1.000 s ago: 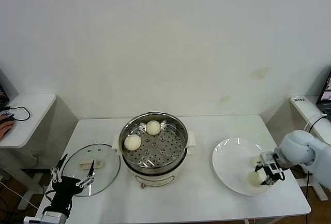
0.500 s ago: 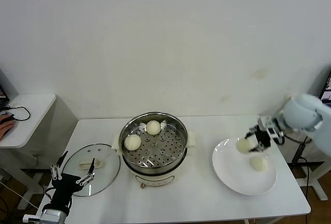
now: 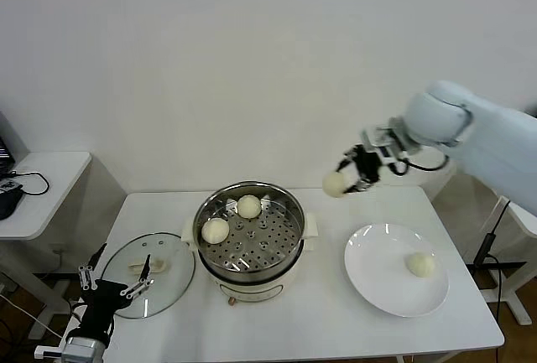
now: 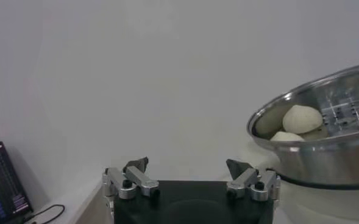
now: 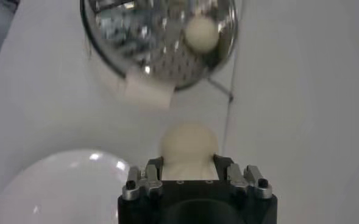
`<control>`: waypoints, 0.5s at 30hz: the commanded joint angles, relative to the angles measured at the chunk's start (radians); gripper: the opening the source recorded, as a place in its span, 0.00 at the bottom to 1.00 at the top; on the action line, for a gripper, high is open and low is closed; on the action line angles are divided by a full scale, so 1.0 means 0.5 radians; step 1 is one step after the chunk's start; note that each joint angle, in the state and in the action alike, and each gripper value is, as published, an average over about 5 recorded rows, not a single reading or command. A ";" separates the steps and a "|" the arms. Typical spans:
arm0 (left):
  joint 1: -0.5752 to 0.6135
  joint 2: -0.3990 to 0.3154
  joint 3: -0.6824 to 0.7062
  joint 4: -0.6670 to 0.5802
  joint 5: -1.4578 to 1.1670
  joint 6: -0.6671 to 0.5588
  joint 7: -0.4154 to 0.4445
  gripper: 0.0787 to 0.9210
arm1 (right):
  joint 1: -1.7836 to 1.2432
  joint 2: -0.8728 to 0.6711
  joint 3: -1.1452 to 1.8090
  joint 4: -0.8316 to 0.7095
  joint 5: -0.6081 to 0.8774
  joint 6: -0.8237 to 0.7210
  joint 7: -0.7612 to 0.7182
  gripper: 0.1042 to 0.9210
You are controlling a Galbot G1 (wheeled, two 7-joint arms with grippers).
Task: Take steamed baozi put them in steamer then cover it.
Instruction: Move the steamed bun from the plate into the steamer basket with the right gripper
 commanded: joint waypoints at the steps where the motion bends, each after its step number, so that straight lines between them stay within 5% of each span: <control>1: 0.005 -0.015 -0.020 -0.002 0.002 0.002 0.001 0.88 | 0.137 0.690 -0.223 -0.077 0.114 0.034 0.138 0.55; 15: 0.036 -0.074 -0.071 -0.057 0.001 0.000 0.001 0.88 | -0.061 0.984 -0.501 -0.061 -0.136 0.456 0.238 0.55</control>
